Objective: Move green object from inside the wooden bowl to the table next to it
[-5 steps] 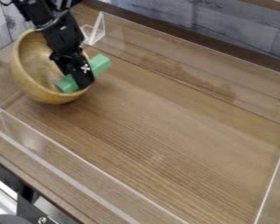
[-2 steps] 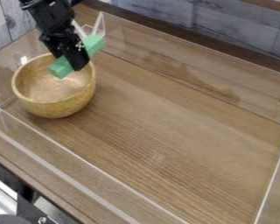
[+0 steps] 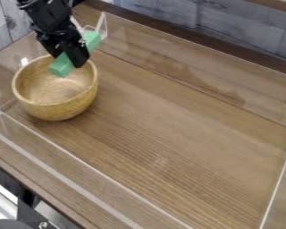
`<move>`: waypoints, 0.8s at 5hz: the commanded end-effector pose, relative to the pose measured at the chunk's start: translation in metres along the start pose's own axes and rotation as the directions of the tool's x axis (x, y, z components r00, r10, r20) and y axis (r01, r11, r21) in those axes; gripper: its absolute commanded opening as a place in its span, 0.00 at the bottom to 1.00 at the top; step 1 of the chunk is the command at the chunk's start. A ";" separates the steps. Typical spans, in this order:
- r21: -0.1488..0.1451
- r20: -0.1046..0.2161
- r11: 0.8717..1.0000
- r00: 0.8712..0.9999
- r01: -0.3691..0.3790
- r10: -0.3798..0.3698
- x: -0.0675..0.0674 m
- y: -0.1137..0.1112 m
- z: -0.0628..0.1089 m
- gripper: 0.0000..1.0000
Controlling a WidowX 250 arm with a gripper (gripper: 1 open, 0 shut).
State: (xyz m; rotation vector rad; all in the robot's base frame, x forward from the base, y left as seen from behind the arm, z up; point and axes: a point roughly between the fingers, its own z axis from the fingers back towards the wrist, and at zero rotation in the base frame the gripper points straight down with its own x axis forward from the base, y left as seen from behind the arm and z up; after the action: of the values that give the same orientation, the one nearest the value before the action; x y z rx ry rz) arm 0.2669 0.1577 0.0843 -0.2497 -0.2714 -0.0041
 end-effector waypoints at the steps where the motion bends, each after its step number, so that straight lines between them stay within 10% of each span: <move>1: 0.045 0.065 0.999 0.998 0.007 -0.010 0.015 -0.012 0.021 0.00; 4: 0.042 0.108 0.999 0.994 -0.020 0.015 0.034 -0.056 0.013 0.00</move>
State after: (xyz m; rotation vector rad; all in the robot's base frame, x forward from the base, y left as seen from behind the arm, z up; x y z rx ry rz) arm 0.2918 0.1039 0.0993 -0.2412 -0.3149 0.0335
